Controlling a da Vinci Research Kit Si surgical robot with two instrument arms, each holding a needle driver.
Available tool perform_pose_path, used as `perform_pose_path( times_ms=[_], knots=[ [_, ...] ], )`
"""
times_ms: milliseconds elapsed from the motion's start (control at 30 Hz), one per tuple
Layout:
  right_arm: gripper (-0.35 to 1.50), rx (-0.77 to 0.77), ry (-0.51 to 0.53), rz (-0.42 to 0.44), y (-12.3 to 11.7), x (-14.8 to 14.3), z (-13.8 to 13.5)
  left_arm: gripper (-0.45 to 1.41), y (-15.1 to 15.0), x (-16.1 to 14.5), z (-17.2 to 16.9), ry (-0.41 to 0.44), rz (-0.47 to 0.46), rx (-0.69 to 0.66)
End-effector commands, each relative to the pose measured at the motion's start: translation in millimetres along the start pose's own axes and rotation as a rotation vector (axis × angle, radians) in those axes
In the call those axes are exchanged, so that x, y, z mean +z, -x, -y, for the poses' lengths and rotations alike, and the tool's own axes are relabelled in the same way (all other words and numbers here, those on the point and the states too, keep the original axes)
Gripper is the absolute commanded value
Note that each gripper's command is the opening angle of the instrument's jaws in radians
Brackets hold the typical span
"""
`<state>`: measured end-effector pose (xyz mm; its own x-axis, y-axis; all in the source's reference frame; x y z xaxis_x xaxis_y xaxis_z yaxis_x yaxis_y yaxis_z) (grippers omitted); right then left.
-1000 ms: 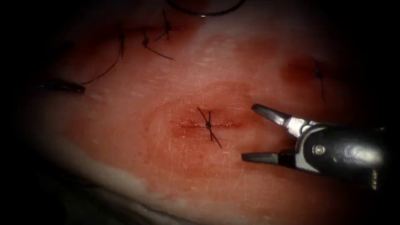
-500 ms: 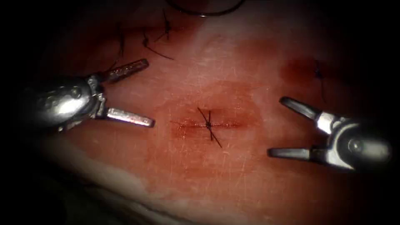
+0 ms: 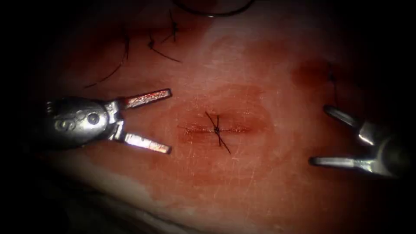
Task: Wound Closure
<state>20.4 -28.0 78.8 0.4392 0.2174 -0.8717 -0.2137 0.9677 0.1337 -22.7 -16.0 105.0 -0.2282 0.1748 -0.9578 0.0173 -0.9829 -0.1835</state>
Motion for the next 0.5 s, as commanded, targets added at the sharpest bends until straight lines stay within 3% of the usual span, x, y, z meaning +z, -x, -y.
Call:
perform_pose_path(
  times_ms=[33, 300, 500],
  knots=[
    [1.21, 0.002, -0.006, -0.002, 0.2, 0.7, 0.4, 0.63, 0.9, 0.6, -0.3, 0.000, 0.006, -0.001],
    [1.21, 0.013, -0.012, -0.003, -1.7, -0.2, 0.0, 0.63, 1.3, 0.5, -0.4, -0.004, 0.012, 0.009],
    [1.21, 0.011, -0.010, -0.002, -1.5, 0.1, 0.1, 0.63, 1.3, 0.1, -0.4, -0.011, 0.016, 0.009]
  ],
)
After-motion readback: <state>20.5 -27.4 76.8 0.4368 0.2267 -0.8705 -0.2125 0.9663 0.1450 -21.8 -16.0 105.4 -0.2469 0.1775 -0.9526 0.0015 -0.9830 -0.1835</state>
